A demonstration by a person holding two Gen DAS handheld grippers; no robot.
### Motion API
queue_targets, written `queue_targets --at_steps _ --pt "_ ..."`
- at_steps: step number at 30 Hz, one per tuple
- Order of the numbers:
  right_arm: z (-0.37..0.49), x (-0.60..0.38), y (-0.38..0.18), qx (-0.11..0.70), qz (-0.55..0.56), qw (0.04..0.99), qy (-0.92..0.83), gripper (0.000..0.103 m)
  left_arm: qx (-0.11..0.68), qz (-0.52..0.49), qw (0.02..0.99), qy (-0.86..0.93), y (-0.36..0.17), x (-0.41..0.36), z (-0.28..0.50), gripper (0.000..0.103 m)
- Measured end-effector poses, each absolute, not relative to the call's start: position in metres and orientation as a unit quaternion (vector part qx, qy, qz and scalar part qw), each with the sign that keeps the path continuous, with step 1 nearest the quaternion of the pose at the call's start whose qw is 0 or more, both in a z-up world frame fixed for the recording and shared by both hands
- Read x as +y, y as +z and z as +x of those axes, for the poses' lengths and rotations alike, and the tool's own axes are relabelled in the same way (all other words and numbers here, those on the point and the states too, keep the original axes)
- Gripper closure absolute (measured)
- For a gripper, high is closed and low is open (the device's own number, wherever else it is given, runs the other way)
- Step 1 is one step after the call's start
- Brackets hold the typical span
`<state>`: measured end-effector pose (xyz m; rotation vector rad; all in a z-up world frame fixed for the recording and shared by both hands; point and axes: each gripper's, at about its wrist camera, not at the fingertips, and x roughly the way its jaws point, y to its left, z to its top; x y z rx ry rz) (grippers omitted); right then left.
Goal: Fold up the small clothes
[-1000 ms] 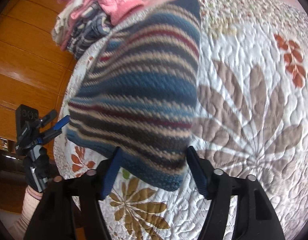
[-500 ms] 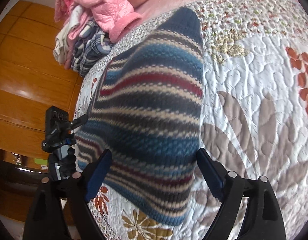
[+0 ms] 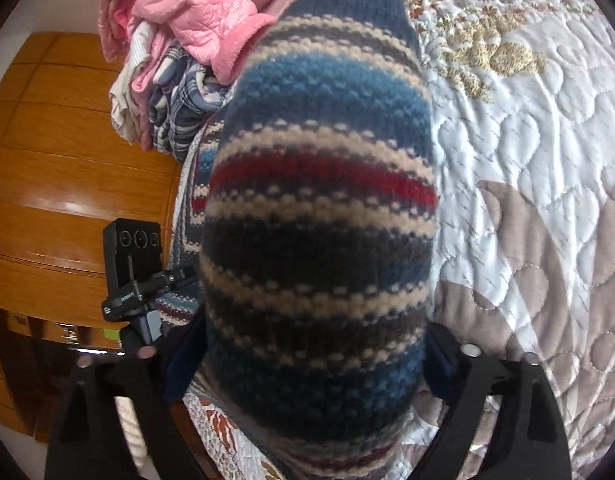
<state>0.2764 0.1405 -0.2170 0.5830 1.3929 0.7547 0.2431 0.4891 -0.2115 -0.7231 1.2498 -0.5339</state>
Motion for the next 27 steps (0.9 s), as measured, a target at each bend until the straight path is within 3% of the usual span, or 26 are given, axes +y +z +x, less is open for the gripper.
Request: queue_targets --at_steps 2,5,18,27 --pt "0.274 0.138 -0.209 0.611 0.258 0.667 0.340 0.035 0.556 -0.343 0.719 -0.239 -0.208 0.486 0.238 0.058" --pt "0.265 0.125 -0.195 0.602 0.265 0.669 0.345 0.041 0.549 -0.353 0.718 -0.241 -0.200 0.475 0.225 0.061" --pt "0.148 0.007 -0.118 0.580 0.246 0.694 0.348 0.042 0.512 -0.320 0.735 -0.308 -0.130 0.342 0.107 0.062" --pt "0.101 -0.046 -0.118 0.585 0.231 0.703 0.332 0.041 0.512 -0.315 0.747 -0.285 -0.148 0.278 0.072 0.061"
